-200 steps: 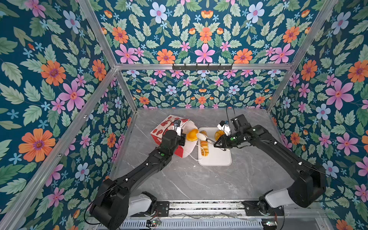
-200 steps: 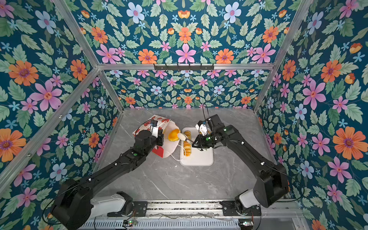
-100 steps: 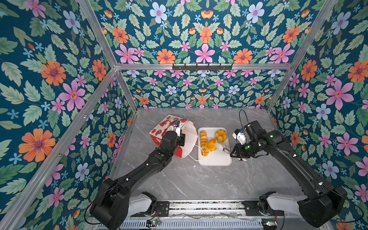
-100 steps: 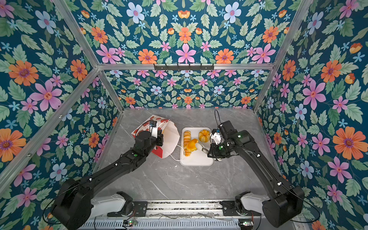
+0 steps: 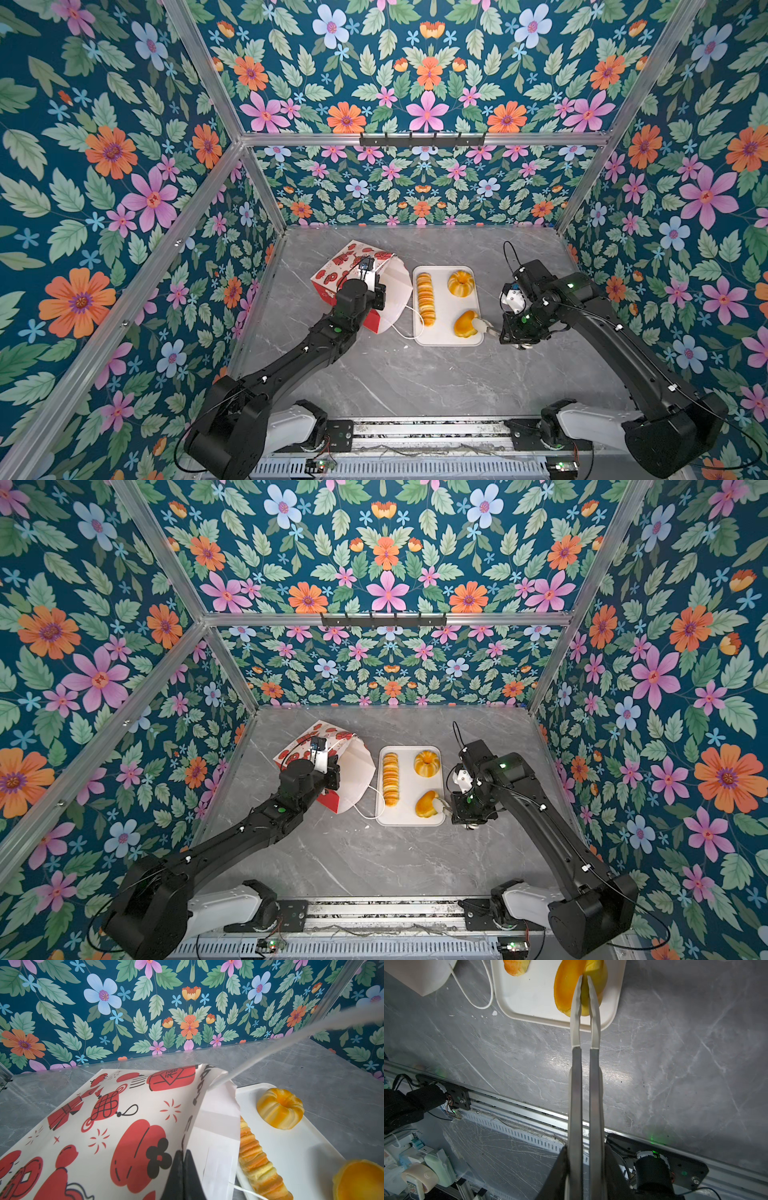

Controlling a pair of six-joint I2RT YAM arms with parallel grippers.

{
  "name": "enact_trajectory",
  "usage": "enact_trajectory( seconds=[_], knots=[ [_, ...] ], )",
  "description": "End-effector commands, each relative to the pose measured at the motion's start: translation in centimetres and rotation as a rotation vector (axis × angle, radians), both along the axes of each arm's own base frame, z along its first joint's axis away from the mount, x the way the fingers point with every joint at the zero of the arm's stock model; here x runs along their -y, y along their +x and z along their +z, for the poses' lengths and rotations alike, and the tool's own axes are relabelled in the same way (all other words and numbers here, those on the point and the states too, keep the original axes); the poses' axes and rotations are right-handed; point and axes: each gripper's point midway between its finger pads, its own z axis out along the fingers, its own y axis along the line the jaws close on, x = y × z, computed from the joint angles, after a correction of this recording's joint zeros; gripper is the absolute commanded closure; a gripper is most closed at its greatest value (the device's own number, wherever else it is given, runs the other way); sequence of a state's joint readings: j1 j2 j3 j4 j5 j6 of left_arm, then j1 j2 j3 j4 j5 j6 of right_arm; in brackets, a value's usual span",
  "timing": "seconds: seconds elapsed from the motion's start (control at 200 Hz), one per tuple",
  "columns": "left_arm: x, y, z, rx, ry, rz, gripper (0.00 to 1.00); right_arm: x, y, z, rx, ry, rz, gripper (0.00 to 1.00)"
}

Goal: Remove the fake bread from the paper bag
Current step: 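Pull the pinched yellow bread out and lower it onto the tray, then open the tongs to release the bread and draw them back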

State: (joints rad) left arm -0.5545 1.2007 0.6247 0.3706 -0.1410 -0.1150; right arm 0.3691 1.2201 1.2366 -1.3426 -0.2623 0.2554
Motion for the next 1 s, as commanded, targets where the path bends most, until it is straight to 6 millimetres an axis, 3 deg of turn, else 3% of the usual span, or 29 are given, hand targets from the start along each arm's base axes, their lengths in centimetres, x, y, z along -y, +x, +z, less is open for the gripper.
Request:
enact_trajectory(
  seconds=[0.0,0.145,0.585,0.995],
  knots=[
    [0.2,0.1,0.9,0.034,-0.037,-0.005,1.0,0.6,-0.4,0.0,-0.017,-0.022,-0.013,0.94],
    [0.3,0.1,0.6,0.031,-0.037,-0.008,1.0,0.0,0.4,-0.7,-0.033,-0.012,-0.009,0.93],
    [0.2,-0.1,0.2,0.021,-0.048,-0.005,1.0,-1.9,3.6,-0.5,0.01,0.049,-0.002,0.73],
    [0.5,0.3,0.3,0.016,-0.039,-0.008,1.0,-5.0,5.2,0.2,0.033,0.211,0.015,0.7]
  ],
)
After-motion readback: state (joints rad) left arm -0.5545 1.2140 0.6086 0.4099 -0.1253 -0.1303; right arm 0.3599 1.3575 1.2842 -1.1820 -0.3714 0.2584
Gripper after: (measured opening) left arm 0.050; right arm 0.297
